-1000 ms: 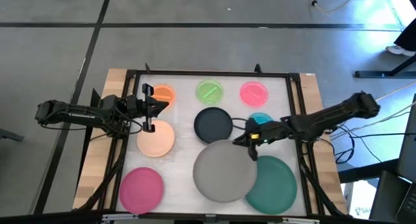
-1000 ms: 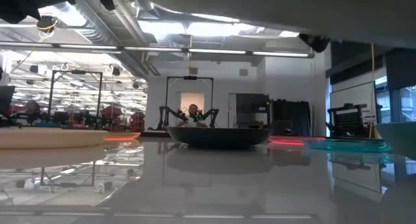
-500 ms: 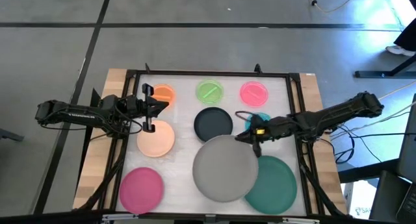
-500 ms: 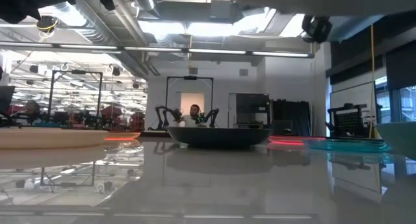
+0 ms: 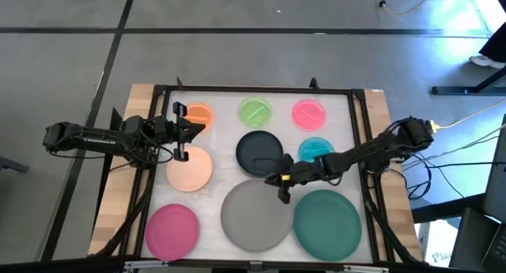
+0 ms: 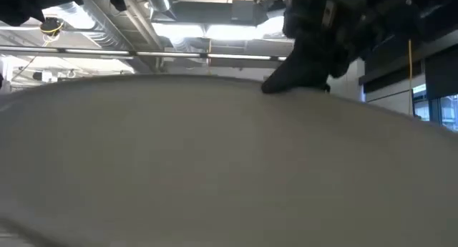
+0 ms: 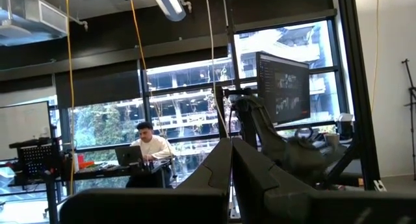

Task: Stack plastic plates
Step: Stack the green plate on top of the gray plate

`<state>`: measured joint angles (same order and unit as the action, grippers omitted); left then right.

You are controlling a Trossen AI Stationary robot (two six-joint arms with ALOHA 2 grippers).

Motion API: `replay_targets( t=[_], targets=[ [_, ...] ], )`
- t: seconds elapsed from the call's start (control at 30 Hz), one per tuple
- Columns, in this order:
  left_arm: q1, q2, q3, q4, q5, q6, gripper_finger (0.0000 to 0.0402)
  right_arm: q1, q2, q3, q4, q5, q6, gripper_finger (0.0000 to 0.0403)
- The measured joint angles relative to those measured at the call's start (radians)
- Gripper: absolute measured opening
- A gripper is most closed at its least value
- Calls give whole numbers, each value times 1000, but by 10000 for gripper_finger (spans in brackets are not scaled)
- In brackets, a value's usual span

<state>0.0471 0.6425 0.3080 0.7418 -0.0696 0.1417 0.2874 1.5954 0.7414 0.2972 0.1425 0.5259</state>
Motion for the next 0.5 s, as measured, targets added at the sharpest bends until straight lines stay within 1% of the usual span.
replay_targets(
  t=[0.5],
  targets=[
    [0,0,0,0,0,0,6,0,126,0,19,-5,3,9]
  ],
)
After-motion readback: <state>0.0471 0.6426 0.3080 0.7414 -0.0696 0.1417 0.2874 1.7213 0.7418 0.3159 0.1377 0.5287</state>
